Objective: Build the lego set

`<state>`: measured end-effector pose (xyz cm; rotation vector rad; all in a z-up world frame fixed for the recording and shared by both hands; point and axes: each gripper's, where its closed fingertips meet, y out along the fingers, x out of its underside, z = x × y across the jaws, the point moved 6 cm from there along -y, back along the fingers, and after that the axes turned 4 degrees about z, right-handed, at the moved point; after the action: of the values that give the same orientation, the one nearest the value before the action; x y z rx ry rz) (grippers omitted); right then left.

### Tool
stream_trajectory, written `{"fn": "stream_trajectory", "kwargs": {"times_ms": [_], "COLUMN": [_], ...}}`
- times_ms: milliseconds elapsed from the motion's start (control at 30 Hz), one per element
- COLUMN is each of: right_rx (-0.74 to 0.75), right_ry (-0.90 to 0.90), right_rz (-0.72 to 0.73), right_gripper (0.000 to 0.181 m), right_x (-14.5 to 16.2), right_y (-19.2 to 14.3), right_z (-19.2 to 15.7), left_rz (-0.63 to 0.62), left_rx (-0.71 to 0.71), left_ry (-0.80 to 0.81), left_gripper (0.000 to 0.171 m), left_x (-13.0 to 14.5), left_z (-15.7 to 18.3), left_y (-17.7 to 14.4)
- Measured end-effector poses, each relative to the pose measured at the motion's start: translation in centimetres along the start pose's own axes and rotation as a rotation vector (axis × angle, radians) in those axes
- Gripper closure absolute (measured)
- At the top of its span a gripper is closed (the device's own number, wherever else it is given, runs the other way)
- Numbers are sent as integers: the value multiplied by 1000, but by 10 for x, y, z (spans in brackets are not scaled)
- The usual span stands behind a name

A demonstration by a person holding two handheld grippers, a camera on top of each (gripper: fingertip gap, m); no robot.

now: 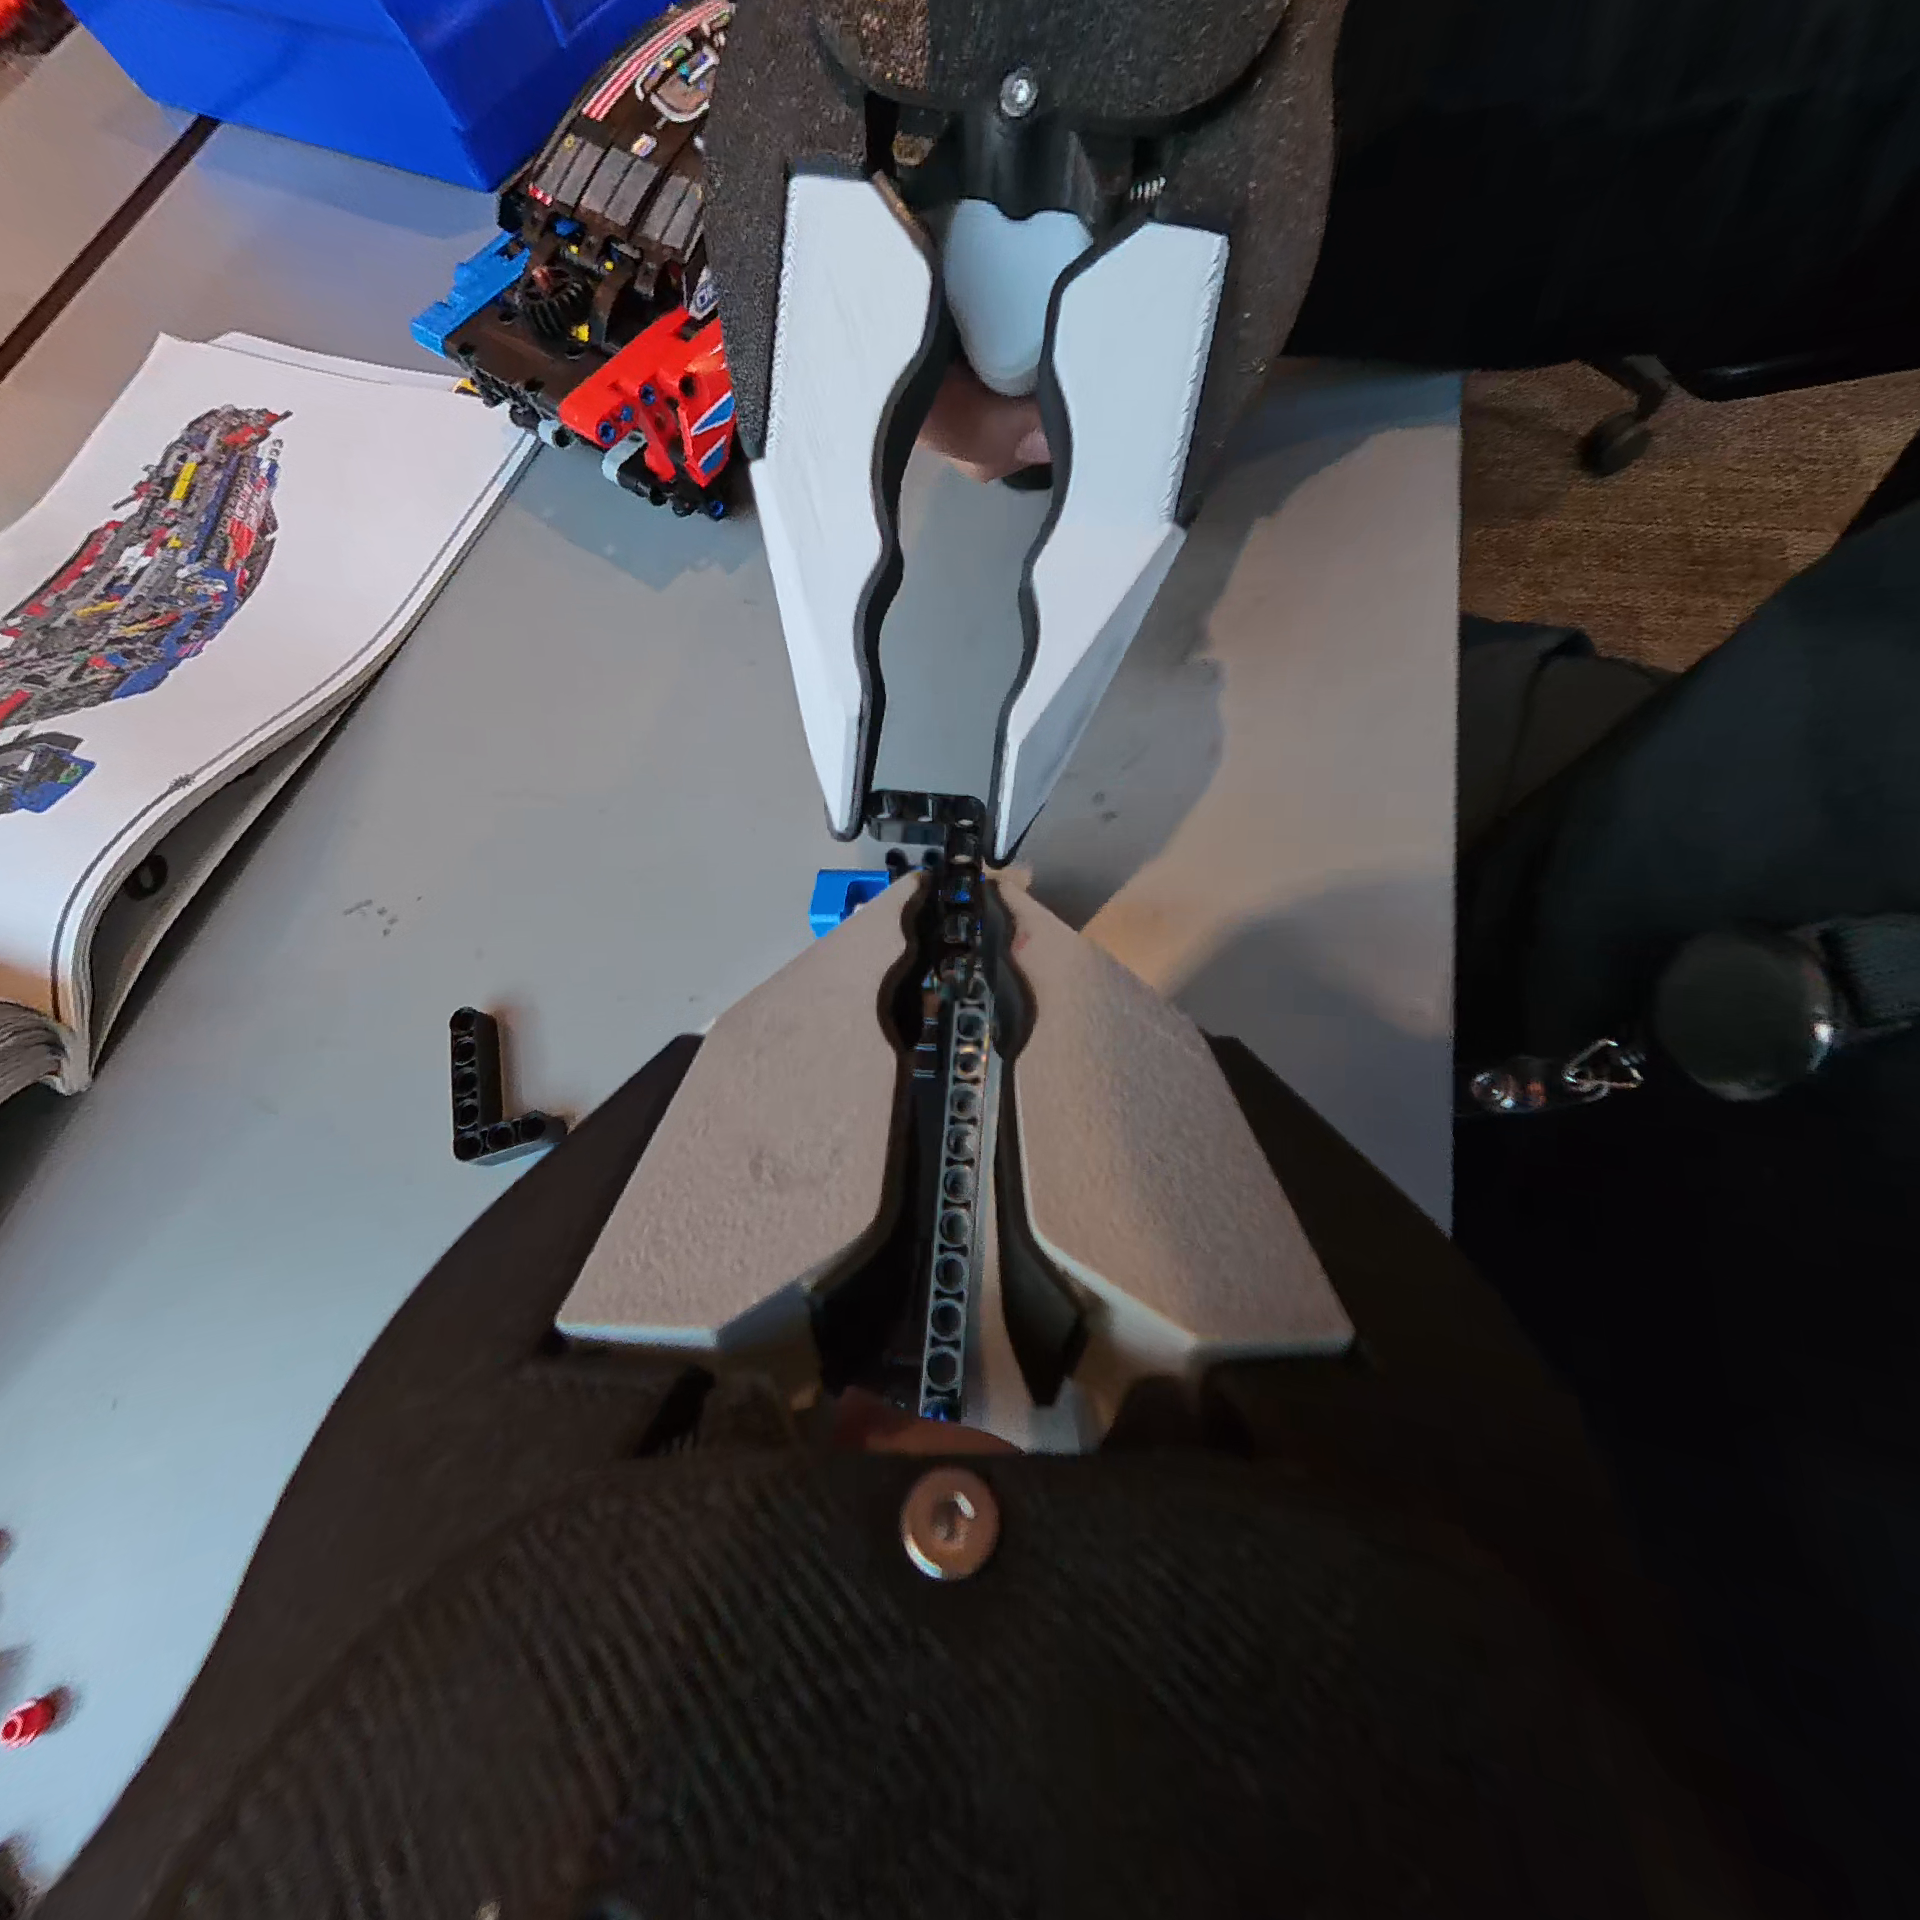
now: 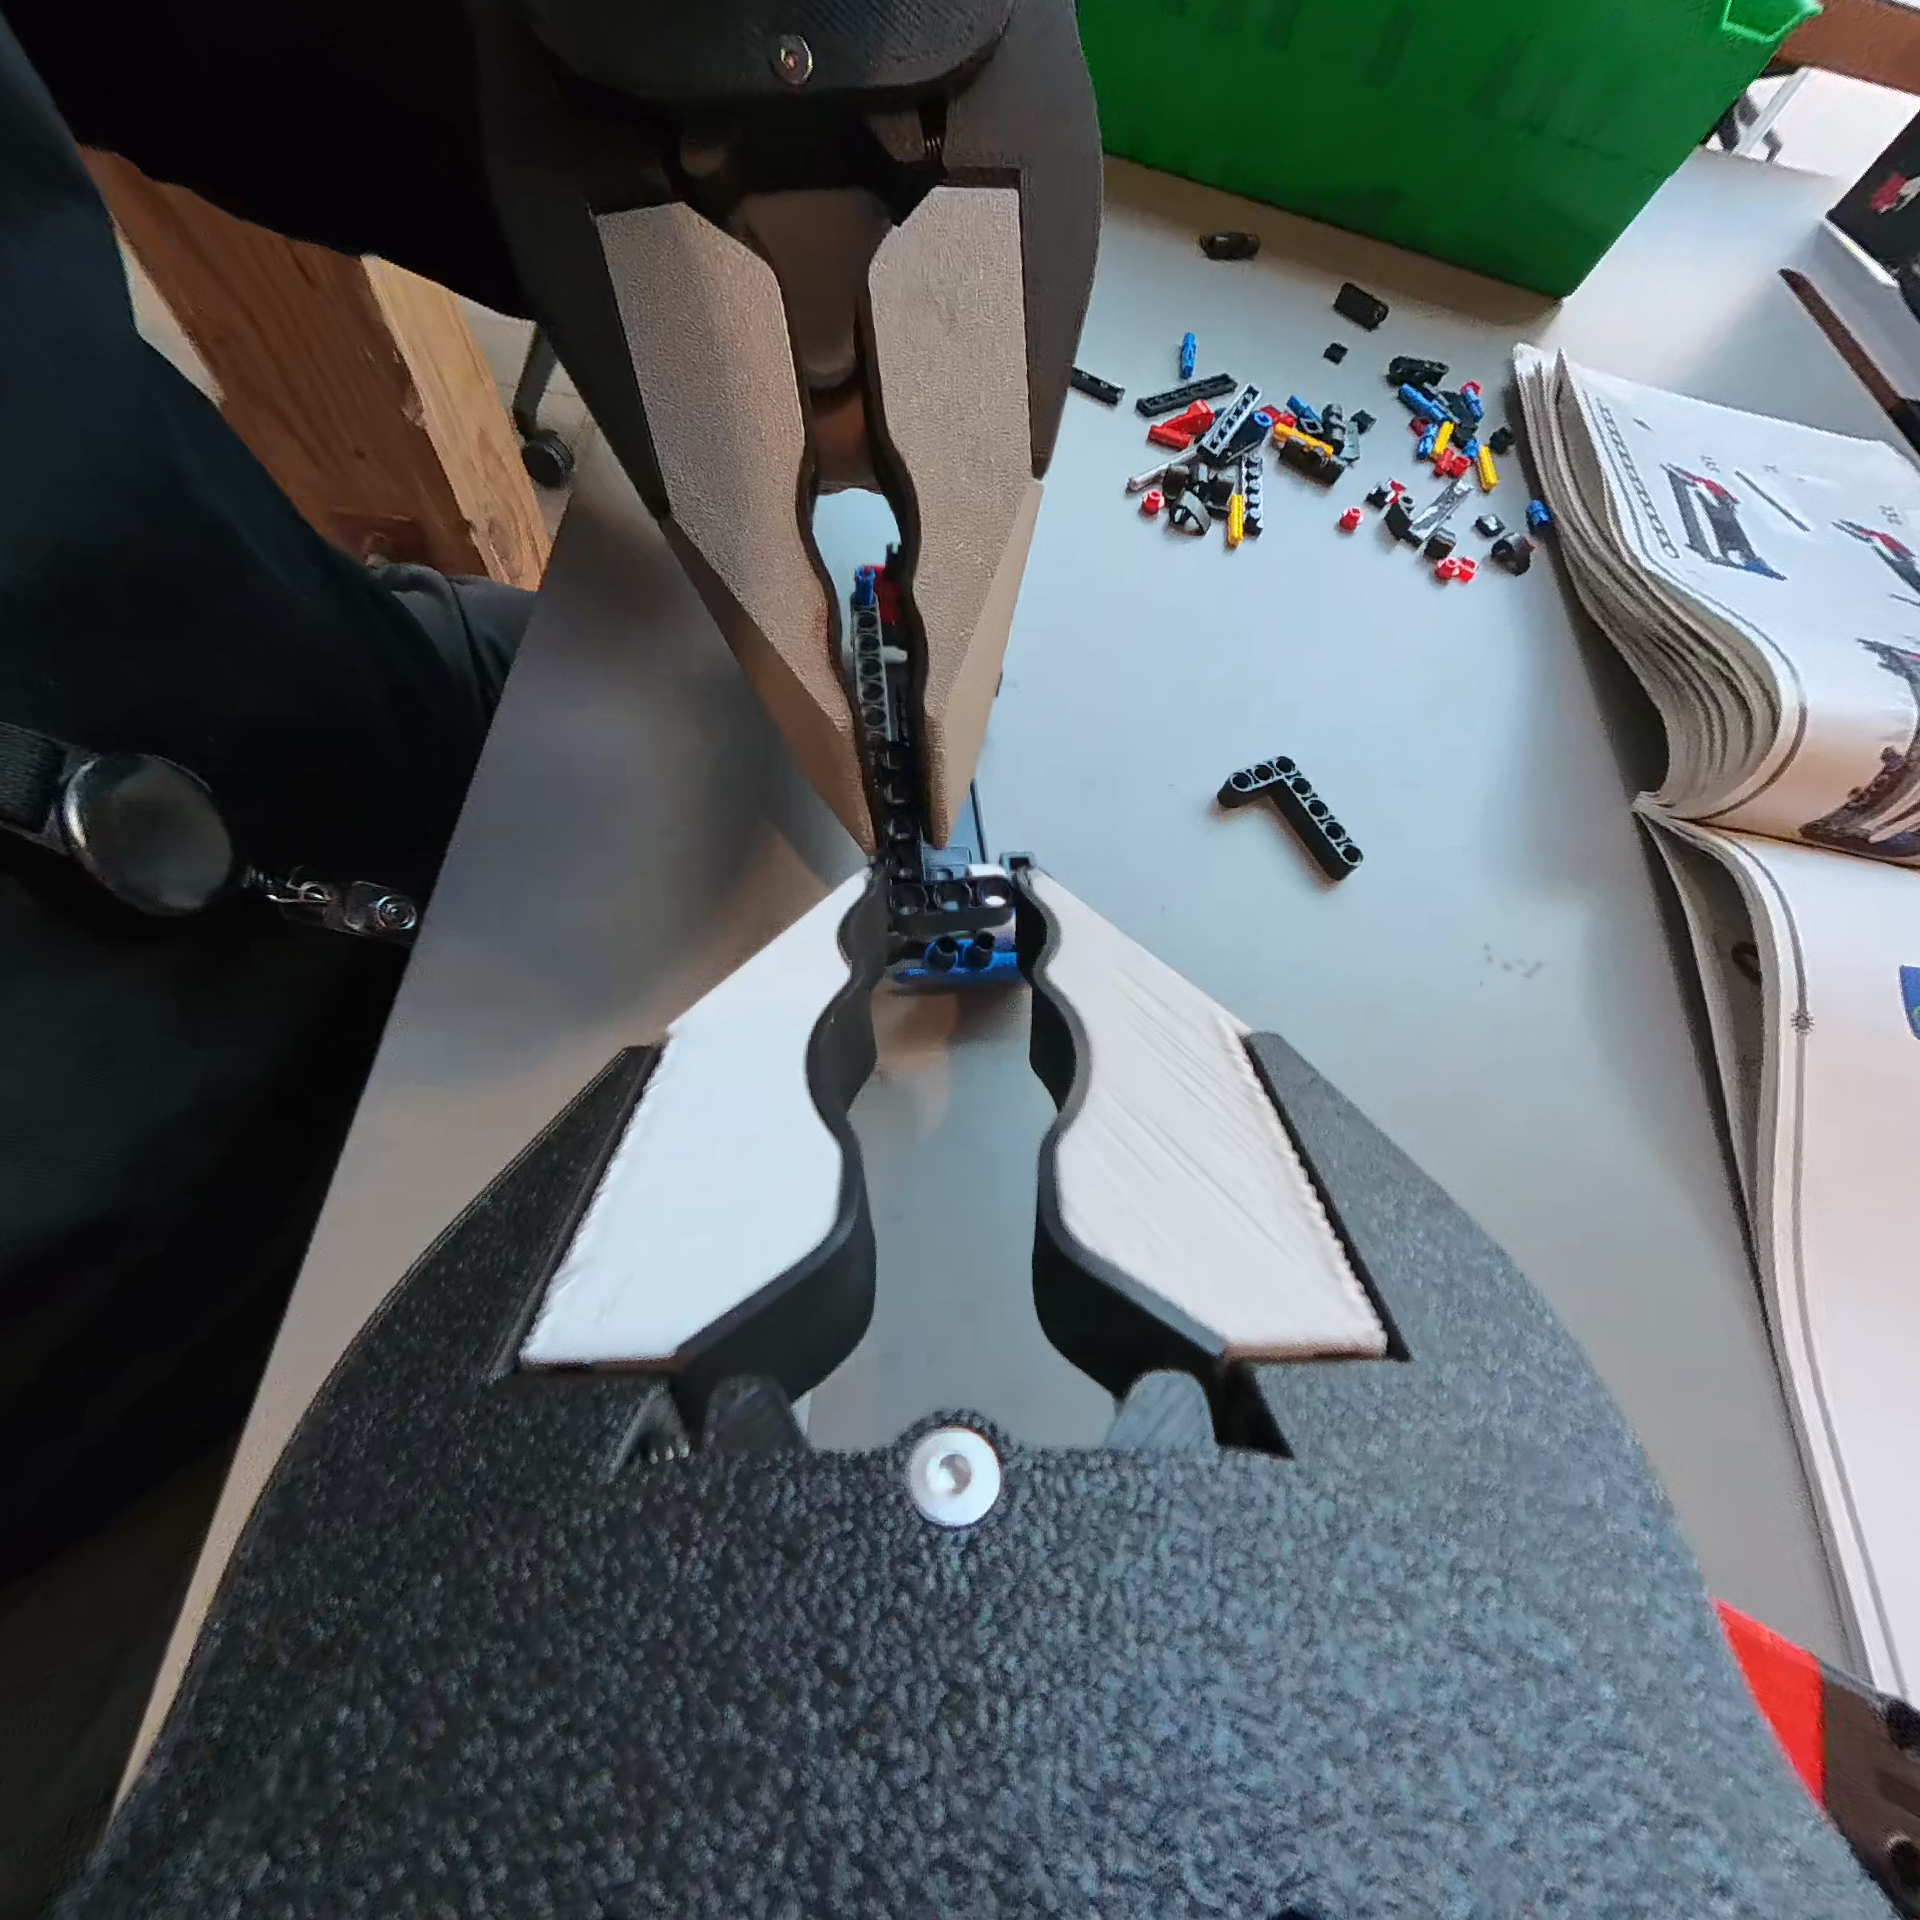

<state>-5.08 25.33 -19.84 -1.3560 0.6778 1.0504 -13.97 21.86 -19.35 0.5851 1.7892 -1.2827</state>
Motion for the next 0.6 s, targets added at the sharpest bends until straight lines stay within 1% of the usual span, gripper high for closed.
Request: {"fn": "stream_trajectory", "kwargs": {"times_ms": [133, 367, 500, 600], "right_rx": [-15, -9, -11, 0], "right_ry": [6, 41, 25, 26], "right_rz": [-29, -12, -30, -30], "right_gripper": [157, 156, 157, 157], "right_x": [5, 8, 11, 11], "right_y": [3, 4, 6, 6], "right_z": [-1, 1, -1, -1], "left_rz": [-37, -52, -80, -94], "left_rx": [17, 15, 36, 18], "left_ry": [-33, -20, -19, -11], "left_gripper": [167, 167, 167, 166], "left_x": [4, 4, 6, 8], "left_z": [0, -3, -1, -1], "left_y": [4, 5, 8, 10]}}
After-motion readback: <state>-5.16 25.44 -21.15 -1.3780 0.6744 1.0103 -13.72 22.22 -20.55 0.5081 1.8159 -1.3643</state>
